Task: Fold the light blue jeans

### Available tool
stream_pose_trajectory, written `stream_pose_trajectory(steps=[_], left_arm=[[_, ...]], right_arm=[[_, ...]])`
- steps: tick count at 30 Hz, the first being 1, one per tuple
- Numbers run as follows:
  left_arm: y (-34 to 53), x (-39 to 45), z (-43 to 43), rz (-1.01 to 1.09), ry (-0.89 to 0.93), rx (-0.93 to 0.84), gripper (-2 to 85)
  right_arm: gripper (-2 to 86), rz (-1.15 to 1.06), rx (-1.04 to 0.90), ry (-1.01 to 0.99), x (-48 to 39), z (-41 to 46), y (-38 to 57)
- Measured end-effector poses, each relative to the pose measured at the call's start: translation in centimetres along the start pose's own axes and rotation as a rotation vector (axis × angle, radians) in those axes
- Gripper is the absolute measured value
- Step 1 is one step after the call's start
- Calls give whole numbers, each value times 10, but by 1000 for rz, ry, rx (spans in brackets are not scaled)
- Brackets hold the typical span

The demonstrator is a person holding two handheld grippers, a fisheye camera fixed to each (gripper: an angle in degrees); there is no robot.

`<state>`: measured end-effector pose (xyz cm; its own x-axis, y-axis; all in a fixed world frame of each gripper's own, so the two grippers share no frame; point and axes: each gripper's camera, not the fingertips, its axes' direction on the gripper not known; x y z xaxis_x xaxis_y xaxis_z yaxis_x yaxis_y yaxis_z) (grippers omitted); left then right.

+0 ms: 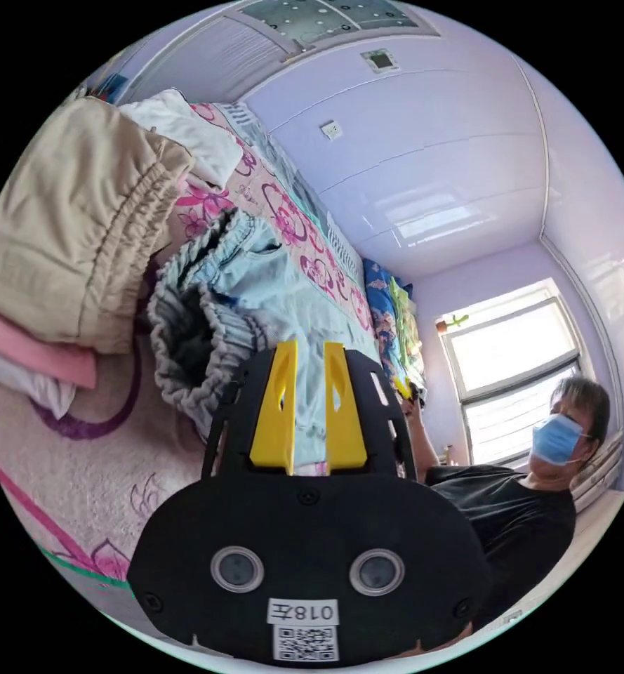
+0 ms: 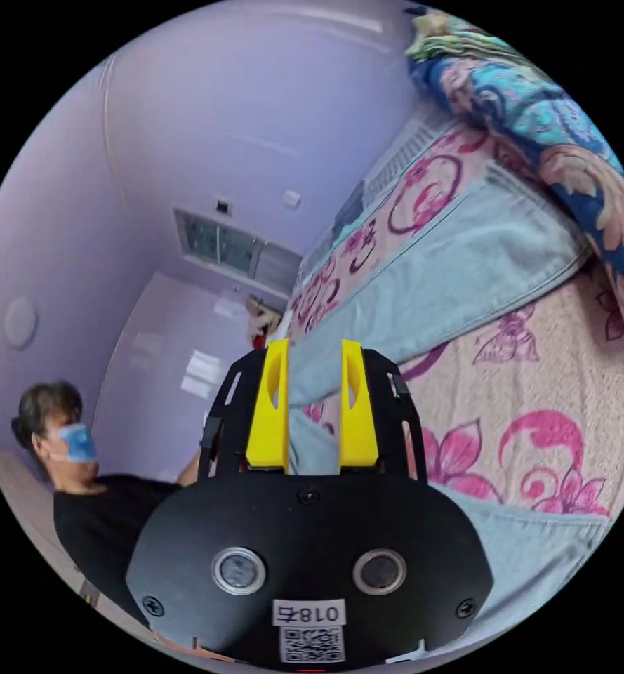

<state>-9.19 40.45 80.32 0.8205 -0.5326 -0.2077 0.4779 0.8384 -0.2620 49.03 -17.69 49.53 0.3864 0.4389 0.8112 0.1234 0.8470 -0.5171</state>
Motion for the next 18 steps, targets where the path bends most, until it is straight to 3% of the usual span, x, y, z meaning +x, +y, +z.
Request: stream_pose_trajectory(steps=[4,8,11,13,15,18], left_arm=[[81,-29,-48,-42,9,292,61],[148,-38,-66,-179,-118,511,121],[144,-36,-38,-248,-113,380,207],[131,-30,-15,-249,-90,300,215],[114,-23,4,-256,-170,235,203],[95,-18,18,-255,-356,139,74]], right_arm=[[124,-252,-402,254,-78,38,108],[131,-476,-486,559,-133,72,165],[129,-609,-461,695,-158,104,175],[128,-604,-495,699,-156,137,169],[124,-524,-557,710,-143,162,164],[93,-460,-701,719,-130,192,183]])
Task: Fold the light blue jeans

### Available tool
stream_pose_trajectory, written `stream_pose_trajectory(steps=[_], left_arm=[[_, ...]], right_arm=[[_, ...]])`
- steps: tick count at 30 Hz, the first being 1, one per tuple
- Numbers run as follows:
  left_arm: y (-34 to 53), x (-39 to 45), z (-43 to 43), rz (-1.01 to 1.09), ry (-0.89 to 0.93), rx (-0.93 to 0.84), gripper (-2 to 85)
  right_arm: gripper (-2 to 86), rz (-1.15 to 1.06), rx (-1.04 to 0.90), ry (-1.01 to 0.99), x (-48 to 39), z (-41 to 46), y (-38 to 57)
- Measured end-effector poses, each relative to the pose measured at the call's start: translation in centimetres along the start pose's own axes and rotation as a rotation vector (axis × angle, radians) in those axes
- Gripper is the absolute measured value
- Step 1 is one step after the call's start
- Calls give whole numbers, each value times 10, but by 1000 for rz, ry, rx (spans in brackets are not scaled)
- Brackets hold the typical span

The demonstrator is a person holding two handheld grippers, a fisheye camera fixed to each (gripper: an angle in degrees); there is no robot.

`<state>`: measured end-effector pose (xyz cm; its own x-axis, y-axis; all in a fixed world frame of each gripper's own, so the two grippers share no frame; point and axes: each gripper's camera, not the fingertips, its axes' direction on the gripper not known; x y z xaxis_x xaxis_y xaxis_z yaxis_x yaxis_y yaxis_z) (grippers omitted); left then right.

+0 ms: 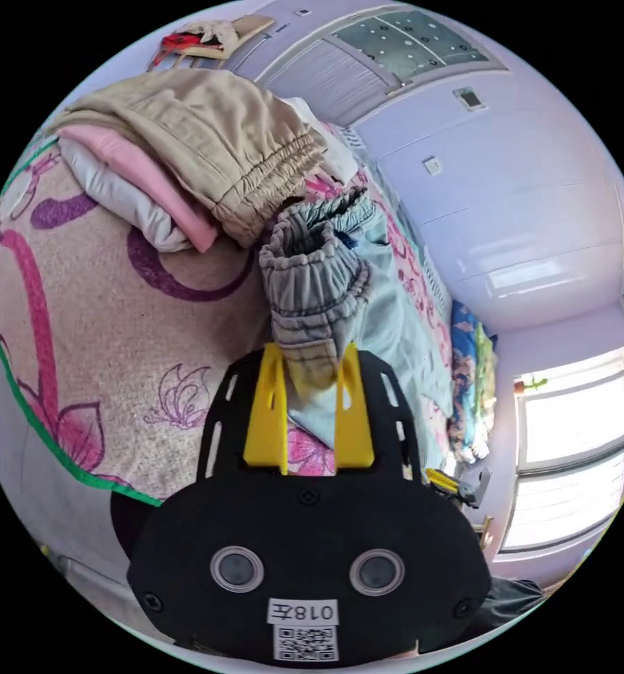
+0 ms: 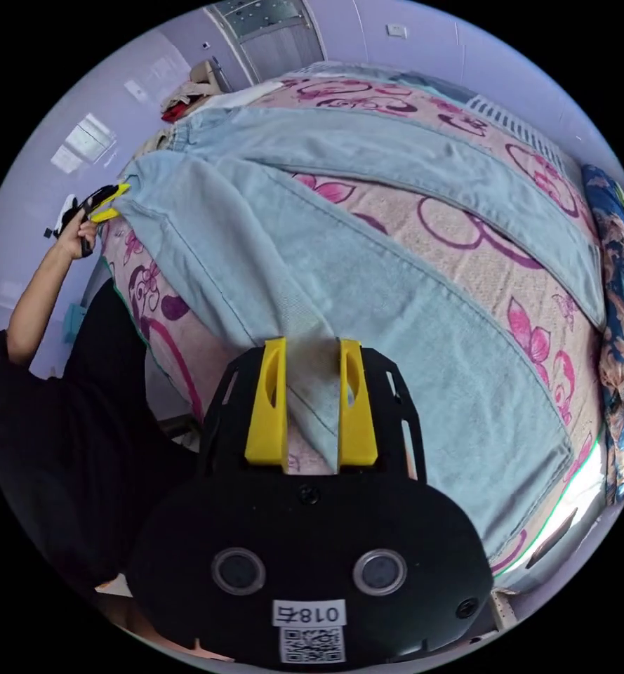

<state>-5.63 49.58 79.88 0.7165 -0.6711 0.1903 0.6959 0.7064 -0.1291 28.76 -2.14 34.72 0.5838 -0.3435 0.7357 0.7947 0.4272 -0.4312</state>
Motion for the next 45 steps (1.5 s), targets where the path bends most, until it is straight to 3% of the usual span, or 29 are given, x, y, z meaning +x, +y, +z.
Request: stream_pose_trajectory(steps=[3,8,12,16,21,28,36,41,45], left_arm=[[4,-5,-11,84,-45,-1,8],[42,-61,-40,217,316,107,-3],[66,-79,-49,366,458,176,9],[70,-110,-38,253,598,181,64],[63,-116,-31,138,637,162,99],[43,-102,-31,105,567,96,106],[33,-97,-35,111,536,74,100],[32,-99,-35,36,436,116,10],[30,-88,-59,92,460,176,-5]], right_arm=[[78,-93,-3,45,-44,6,32],[73,-2,43,42,-59,1,115],[78,436,380,-89,9,-43,203],[104,913,695,-320,104,-55,294],[123,1167,811,-474,173,-31,343],[118,1194,921,-620,203,-8,362],[113,1158,957,-642,217,-12,360],[35,1179,931,-552,228,-21,345],[8,1123,976,-489,221,-59,336]])
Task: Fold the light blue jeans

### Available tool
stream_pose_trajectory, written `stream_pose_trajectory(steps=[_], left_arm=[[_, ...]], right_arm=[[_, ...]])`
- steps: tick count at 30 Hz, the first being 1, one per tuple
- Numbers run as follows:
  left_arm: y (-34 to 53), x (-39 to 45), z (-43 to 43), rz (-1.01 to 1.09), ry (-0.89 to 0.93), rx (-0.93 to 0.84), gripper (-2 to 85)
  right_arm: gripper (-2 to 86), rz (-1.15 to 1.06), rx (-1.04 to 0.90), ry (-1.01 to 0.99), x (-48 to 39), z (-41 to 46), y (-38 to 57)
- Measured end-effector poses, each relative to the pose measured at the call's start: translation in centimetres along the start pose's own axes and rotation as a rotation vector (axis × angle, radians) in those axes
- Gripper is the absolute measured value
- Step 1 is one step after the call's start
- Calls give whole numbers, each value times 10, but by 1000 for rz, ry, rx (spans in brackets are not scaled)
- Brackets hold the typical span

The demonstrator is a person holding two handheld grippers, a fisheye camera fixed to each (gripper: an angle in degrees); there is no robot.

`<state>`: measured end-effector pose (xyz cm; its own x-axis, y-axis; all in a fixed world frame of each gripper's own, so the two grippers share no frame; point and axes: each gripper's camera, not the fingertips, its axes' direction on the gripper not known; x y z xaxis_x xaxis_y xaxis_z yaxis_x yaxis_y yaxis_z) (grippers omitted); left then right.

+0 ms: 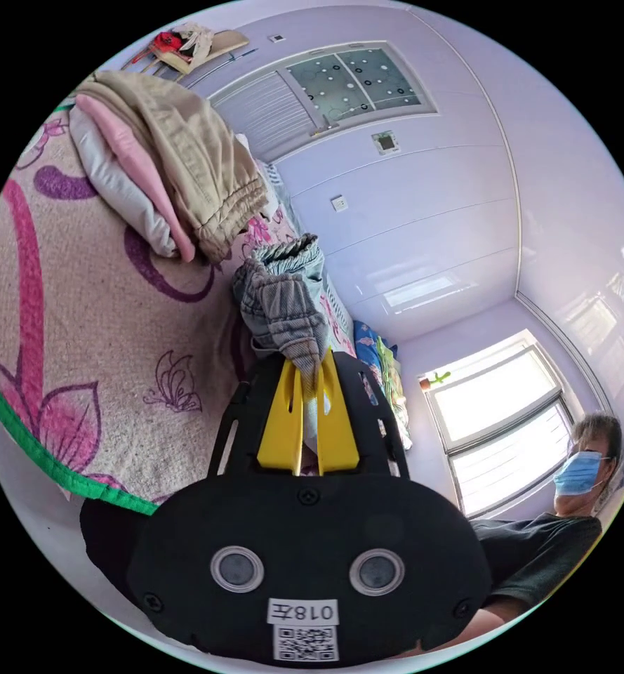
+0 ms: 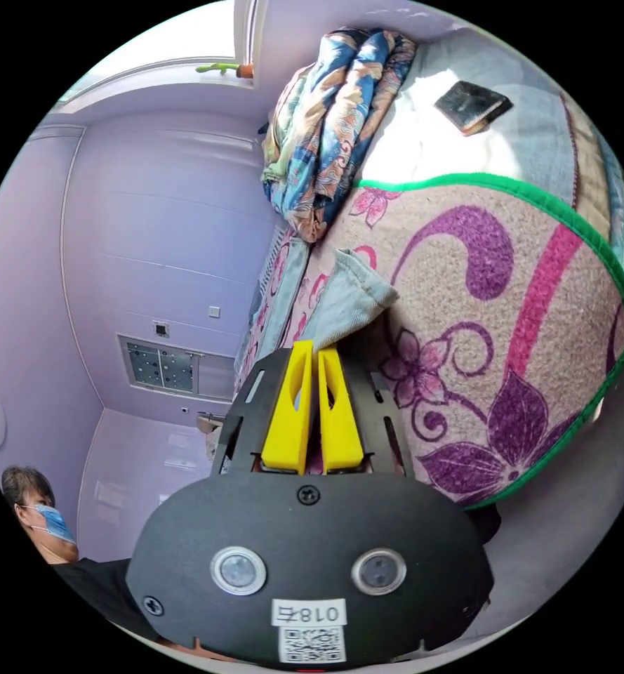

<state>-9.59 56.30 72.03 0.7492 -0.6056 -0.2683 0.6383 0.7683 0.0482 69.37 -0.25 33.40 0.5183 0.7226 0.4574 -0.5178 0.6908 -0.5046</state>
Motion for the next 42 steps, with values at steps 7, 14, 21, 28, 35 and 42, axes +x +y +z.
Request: stream_pose_trajectory(steps=[7,14,21,28,35,42], left_arm=[[23,13,-59,44,37,-23,-9],[82,-15,-113,-118,39,-69,-8],[50,-11,-94,-157,192,18,-7],[-53,21,-43,-157,224,96,9],[-130,-34,51,-384,121,204,46],[-131,-56,71,-454,135,245,83]], right_arm=[[1,-100,19,-49,-43,-57,-7],[2,-107,38,-59,-53,-102,3],[3,-53,27,-138,-78,-26,-42],[3,-86,106,-213,-151,76,-135],[6,-92,47,-76,-219,274,-242],[26,43,-26,67,-207,410,-271]])
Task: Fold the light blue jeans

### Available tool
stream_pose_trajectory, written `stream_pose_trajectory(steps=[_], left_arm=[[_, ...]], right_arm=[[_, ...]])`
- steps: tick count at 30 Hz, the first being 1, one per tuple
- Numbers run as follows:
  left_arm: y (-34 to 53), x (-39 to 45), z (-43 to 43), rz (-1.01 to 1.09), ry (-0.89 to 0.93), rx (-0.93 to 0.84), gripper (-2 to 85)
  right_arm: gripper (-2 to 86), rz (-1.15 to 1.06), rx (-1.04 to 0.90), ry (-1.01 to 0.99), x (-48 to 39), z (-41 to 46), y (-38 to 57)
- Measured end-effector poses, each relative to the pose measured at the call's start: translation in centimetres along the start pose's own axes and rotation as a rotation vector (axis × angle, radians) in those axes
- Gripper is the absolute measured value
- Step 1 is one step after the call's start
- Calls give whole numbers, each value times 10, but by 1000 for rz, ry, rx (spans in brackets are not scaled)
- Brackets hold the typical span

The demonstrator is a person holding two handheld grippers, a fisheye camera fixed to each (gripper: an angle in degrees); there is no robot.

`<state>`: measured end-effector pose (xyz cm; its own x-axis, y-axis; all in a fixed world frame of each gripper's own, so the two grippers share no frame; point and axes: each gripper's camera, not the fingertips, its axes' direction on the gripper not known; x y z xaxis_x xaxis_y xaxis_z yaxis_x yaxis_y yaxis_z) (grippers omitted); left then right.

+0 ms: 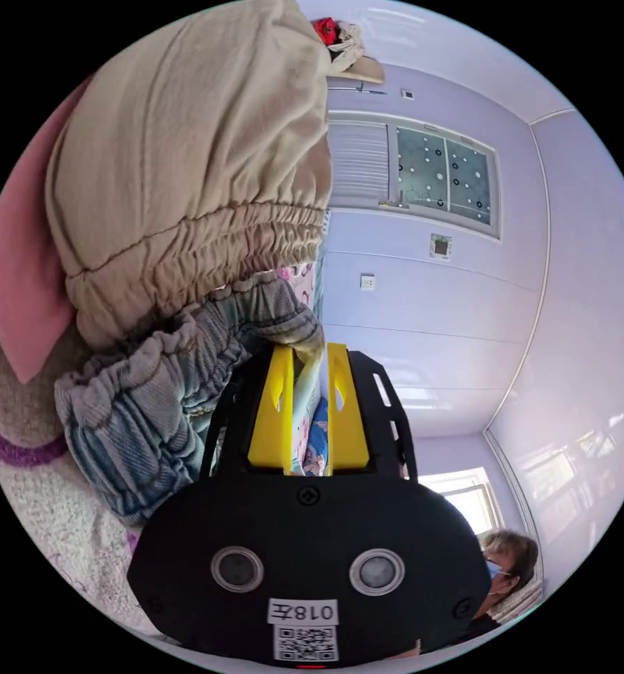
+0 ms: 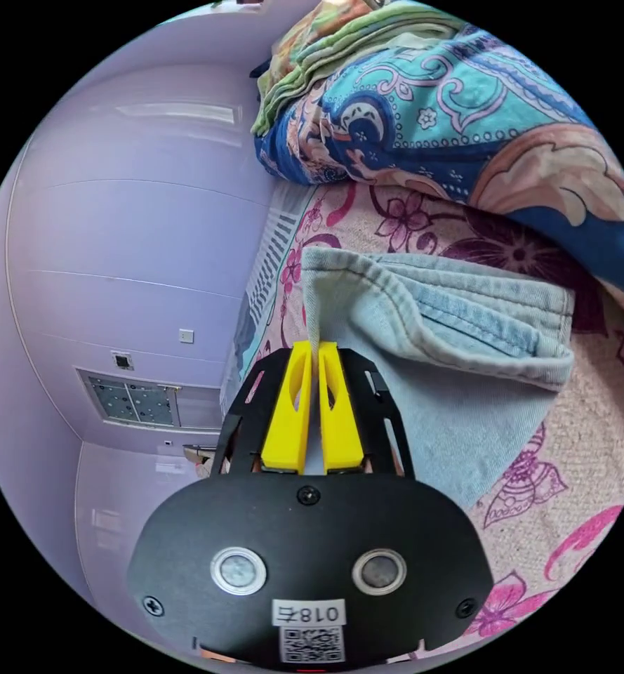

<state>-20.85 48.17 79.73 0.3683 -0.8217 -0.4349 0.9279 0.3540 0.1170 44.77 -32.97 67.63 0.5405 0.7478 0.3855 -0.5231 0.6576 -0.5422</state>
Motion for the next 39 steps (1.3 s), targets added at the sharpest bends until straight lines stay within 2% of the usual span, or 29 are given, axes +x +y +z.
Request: stream_pose_trajectory(steps=[3,6,8,11,14,16,18,19,23,25,29,31,33,35,37,39], left_arm=[[0,16,1,104,93,-56,118],[15,44,-6,242,129,-162,125],[49,72,-16,397,55,-235,113],[120,107,1,639,-69,-389,100],[200,114,49,778,-80,-655,99],[243,108,67,839,-186,-700,99],[278,99,74,902,-344,-671,98],[291,89,71,878,-435,-602,99],[288,41,56,530,-434,-438,110],[283,30,42,428,-439,-323,111],[277,50,-4,485,-563,-13,110],[266,64,-18,543,-595,61,113],[251,78,-21,622,-645,60,120],[237,99,-14,761,-775,40,131],[228,106,0,821,-885,-18,143],[218,104,13,821,-944,-95,160]], right_arm=[[86,-98,-42,12,-15,20,-16],[142,-120,-212,-37,-20,46,-33],[140,-124,-235,-56,-21,45,-36],[131,-183,-117,-119,-23,5,-28],[130,-268,-153,-218,-15,-35,-7],[126,-323,-234,-238,-1,-61,24],[121,-336,-290,-285,13,-78,48],[117,-330,-305,-302,23,-88,62],[109,-298,-325,-298,50,-110,98],[101,-255,-322,-336,63,-118,117],[91,-235,-345,-371,67,-122,149],[88,-308,-470,-390,50,-112,184],[88,-414,-611,-412,25,-96,223],[93,-535,-756,-414,-7,-75,274],[108,-687,-930,-400,-53,-38,355],[114,-792,-1019,-331,-84,-9,419]])
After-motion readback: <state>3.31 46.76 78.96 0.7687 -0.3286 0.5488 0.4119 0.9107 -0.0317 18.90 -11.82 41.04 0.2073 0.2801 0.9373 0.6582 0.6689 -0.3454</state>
